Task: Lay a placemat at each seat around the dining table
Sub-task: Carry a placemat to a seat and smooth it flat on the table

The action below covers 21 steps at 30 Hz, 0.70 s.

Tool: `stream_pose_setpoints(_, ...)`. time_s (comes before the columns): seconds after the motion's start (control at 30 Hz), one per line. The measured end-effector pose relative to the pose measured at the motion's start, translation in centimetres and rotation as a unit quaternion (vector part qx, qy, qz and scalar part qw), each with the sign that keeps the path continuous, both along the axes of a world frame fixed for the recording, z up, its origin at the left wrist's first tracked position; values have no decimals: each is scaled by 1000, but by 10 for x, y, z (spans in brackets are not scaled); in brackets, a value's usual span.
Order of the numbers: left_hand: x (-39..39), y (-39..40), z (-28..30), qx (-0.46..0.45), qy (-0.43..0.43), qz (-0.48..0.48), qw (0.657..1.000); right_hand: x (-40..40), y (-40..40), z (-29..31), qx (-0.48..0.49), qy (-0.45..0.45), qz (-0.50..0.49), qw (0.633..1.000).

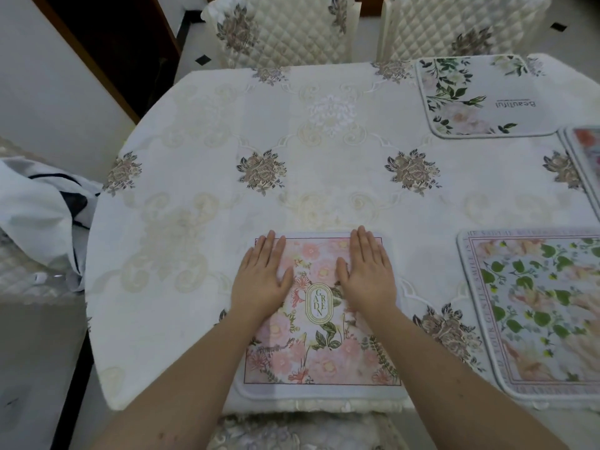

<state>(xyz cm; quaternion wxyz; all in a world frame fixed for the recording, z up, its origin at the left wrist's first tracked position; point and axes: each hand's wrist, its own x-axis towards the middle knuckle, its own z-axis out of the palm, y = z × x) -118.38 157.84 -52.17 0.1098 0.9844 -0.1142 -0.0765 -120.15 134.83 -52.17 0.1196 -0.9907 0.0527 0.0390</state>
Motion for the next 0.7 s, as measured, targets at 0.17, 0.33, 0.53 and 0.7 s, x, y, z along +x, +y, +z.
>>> stream_pose_setpoints(0.17, -13, 19, -2, -11, 9, 18, 1000, -10, -16, 2, -1, 13, -6, 1000)
stream_pose_setpoints(0.33, -27, 39, 2, -8, 15, 3, 1000, -24, -43, 2, 20, 19, -2, 1000)
stream_pose_setpoints(0.53, -36, 49, 11, -25, 27, 35, 999, -48, -65, 9, 23, 34, -38, 998)
stream_pose_setpoints(0.7, -63, -13, 19, -90, 13, 10, 996, -60, 4, 25, 108, -10, -8, 994)
